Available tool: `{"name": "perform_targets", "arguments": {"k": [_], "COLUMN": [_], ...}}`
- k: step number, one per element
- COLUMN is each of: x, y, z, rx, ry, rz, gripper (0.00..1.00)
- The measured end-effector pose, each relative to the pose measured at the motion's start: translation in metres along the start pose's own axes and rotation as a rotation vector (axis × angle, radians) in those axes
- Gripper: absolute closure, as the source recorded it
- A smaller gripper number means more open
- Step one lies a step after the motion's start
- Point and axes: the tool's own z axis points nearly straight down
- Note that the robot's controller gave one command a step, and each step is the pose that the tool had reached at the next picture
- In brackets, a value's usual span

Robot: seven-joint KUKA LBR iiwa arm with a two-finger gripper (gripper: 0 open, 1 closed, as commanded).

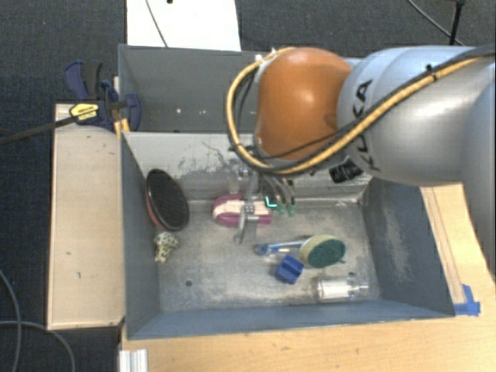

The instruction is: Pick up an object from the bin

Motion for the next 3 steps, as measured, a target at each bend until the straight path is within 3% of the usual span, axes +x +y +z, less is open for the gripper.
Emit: {"name": "perform_targets", "arguments": {"k": [1, 2, 3], "x": [-0.012, -0.011, -0.025], "y": [-0.092, -0.036, -0.065], "z": [0.137, 0.106, 0.108], "rx": [-0.006, -0.005, -0.003], "ry": [-0.018, -0.010, -0.012], "rz": [0.283, 0.382, 0.442], "gripper": [0.00, 0.00, 0.00]}}
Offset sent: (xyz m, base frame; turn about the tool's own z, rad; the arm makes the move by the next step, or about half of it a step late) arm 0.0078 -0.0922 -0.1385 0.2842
